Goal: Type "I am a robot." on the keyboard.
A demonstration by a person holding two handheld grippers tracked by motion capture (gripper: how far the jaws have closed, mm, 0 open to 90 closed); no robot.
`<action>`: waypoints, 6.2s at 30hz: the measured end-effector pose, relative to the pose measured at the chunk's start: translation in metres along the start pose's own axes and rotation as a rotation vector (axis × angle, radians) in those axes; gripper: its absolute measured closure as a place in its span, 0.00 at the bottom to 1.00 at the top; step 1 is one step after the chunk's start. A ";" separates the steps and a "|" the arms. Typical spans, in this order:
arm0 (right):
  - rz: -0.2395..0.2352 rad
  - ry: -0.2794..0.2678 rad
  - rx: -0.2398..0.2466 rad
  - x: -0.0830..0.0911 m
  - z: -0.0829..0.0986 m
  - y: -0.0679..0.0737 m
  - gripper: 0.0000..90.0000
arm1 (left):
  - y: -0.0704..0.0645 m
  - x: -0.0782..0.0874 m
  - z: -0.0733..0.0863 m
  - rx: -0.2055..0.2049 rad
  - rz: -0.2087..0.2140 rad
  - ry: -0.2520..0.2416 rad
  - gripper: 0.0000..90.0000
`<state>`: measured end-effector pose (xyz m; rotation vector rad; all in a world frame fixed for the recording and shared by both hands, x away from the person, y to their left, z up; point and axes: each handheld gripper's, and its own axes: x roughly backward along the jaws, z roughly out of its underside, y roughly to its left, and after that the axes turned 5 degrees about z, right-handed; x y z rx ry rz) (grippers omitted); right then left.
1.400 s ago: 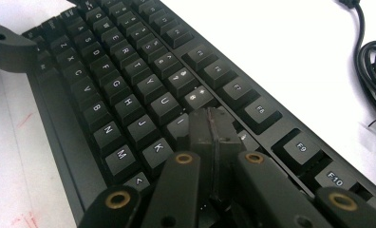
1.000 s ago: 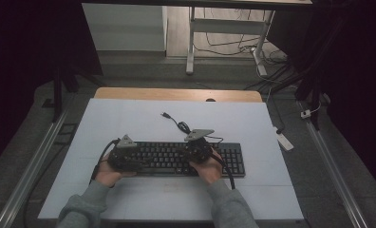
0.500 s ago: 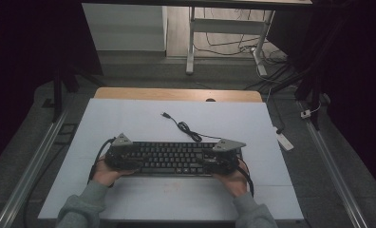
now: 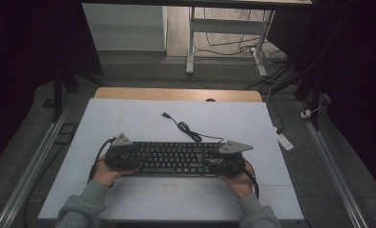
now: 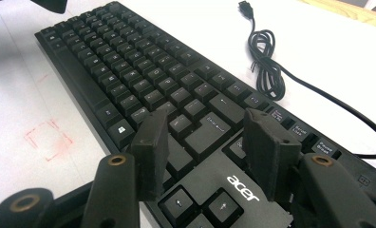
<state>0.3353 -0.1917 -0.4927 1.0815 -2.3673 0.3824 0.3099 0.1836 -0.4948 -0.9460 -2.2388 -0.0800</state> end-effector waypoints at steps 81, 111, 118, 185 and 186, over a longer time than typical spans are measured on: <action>0.015 0.020 0.006 -0.002 0.005 0.000 0.56 | 0.007 -0.002 -0.005 0.004 0.014 0.005 0.36; -0.135 0.120 0.063 -0.050 -0.025 0.034 1.00 | 0.005 -0.004 -0.005 -0.006 0.025 0.022 0.32; -0.156 0.156 0.106 -0.068 -0.033 0.049 1.00 | 0.006 -0.003 -0.004 -0.005 0.024 0.017 0.32; 0.058 -0.026 -0.016 0.058 0.039 -0.015 0.57 | -0.009 0.036 0.043 -0.042 -0.033 -0.011 0.31; 0.059 -0.028 -0.016 0.058 0.039 -0.014 0.57 | -0.009 0.036 0.043 -0.042 -0.033 -0.011 0.31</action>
